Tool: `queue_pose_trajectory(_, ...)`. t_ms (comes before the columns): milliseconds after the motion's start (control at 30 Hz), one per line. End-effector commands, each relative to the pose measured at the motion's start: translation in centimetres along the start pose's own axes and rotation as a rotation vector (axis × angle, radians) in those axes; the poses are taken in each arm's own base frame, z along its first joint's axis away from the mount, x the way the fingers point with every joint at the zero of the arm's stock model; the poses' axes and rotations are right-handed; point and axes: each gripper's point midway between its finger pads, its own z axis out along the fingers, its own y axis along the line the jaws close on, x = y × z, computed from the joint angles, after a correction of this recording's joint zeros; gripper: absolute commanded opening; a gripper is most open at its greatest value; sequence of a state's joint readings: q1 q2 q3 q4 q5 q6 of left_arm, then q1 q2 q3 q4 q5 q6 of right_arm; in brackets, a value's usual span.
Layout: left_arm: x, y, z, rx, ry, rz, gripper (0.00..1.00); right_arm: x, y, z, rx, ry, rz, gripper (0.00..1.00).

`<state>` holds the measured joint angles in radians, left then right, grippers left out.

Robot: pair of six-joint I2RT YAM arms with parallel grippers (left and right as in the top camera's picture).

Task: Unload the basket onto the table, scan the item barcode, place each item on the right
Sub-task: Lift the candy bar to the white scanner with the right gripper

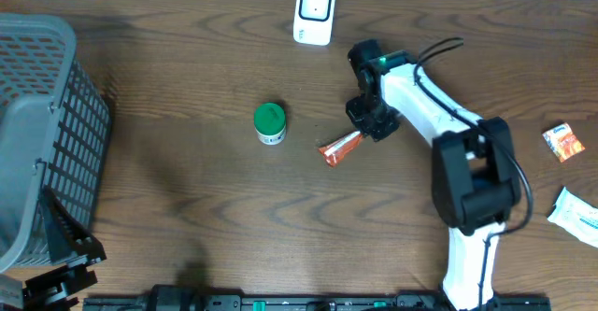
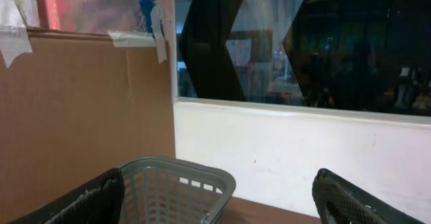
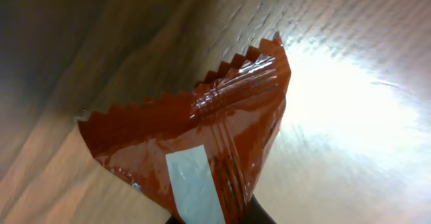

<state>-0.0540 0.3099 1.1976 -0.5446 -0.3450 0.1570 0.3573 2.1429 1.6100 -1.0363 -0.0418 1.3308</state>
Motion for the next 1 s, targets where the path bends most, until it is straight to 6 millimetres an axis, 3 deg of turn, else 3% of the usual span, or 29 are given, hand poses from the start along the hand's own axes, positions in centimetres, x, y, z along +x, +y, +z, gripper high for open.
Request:
queue_pose_trajectory(0,-0.1,0.1,-0.3,-0.001,-0.009,-0.004,0.89,0.0,1.1,-7.1,-0.173,-0.044,-0.201,0.01)
queue_pose_trajectory(200,-0.1,0.1,-0.3,-0.001,-0.010,-0.004,0.89,0.5,2.3,-15.3,-0.408,-0.143,-0.335,0.01)
queue_pose_trajectory(300,-0.1,0.1,-0.3,-0.001,-0.009,-0.004,0.89,1.0,1.7,-18.2,-0.470,-0.169,-0.342,0.01)
queue_pose_trajectory(400,-0.1,0.1,-0.3,-0.001,-0.009,-0.004,0.89,1.2,0.7,-19.9,-0.489,-0.196,-0.317,0.01)
queue_pose_trajectory(500,0.0,0.1,-0.3,-0.001,-0.005,-0.003,0.89,0.6,-1.2,-20.1,-0.435,-0.227,-0.156,0.01)
queue_pose_trajectory(567,0.0,0.1,-0.3,-0.001,-0.005,-0.002,0.89,0.4,-1.2,-20.3,-0.433,-0.246,-0.128,0.01)
queue_pose_trajectory(667,0.0,0.1,-0.3,-0.001,-0.004,-0.002,0.89,0.5,0.2,-20.9,-0.480,-0.297,-0.175,0.02)
queue_pose_trajectory(767,0.6,0.0,-0.3,0.001,0.019,0.008,0.89,0.3,3.0,-22.9,-0.568,-0.437,-0.330,0.01)
queue_pose_trajectory(967,2.8,-0.1,-0.4,0.009,0.106,0.044,0.89,0.9,9.9,-29.5,-0.775,-0.810,-0.782,0.02)
